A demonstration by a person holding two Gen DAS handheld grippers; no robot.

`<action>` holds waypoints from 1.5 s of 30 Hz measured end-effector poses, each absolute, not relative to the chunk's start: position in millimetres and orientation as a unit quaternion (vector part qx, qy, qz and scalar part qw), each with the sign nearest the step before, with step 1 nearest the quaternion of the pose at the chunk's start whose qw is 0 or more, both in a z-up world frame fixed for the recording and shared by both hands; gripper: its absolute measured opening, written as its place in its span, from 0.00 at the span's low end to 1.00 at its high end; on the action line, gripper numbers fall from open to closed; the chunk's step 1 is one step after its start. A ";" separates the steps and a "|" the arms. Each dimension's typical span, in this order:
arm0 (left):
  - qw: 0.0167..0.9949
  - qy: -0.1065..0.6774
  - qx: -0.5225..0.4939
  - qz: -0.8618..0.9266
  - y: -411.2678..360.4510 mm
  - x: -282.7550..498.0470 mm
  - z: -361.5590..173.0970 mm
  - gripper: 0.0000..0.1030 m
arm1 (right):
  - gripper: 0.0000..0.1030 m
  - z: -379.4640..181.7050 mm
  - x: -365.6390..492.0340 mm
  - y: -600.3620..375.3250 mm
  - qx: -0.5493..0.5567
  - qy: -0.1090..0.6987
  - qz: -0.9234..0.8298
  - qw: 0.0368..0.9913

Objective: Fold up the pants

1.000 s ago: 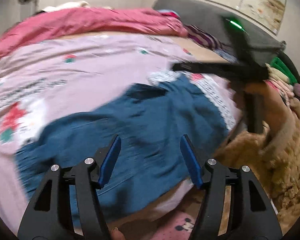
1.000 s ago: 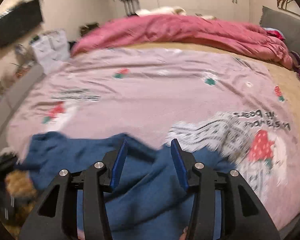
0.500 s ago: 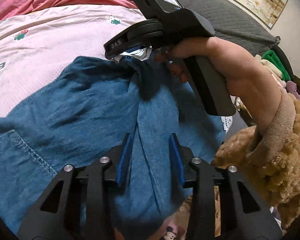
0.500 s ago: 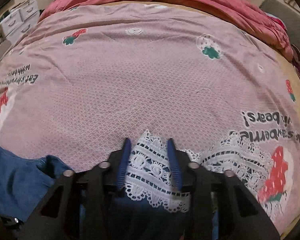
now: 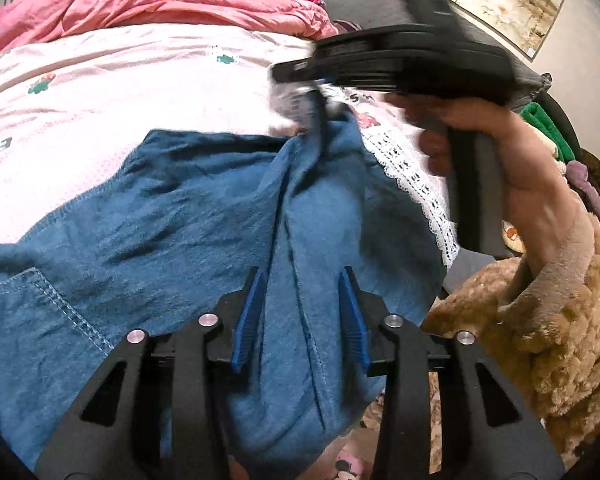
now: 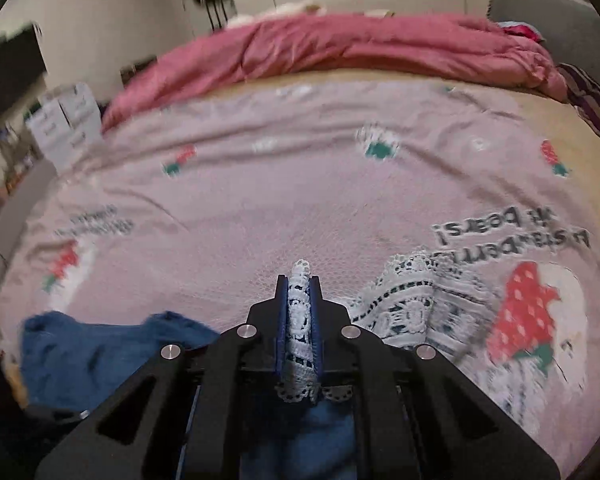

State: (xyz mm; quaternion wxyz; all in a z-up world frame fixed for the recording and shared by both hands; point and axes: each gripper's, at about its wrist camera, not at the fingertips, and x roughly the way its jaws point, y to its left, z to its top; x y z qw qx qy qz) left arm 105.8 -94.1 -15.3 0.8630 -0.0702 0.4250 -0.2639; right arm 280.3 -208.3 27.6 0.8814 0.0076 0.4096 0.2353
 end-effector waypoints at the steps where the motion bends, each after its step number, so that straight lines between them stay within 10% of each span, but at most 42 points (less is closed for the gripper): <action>1: 0.867 0.420 -0.063 -0.260 -95.5 102.6 -13.4 0.31 | 0.09 35.9 272.4 -216.7 0.019 0.398 0.239 0.885; 16: 0.876 0.382 0.034 -0.293 -148.5 72.0 -11.0 0.32 | 0.09 43.6 158.1 -360.8 0.237 0.323 0.134 0.906; 21: 0.861 0.407 0.054 -0.301 -162.9 73.2 -26.4 0.00 | 0.09 22.3 141.9 -389.2 0.280 0.359 0.086 0.886; 45: 0.844 0.423 0.126 -0.306 -168.7 65.2 -37.1 0.01 | 0.16 7.7 101.1 -397.8 0.193 0.421 0.019 0.886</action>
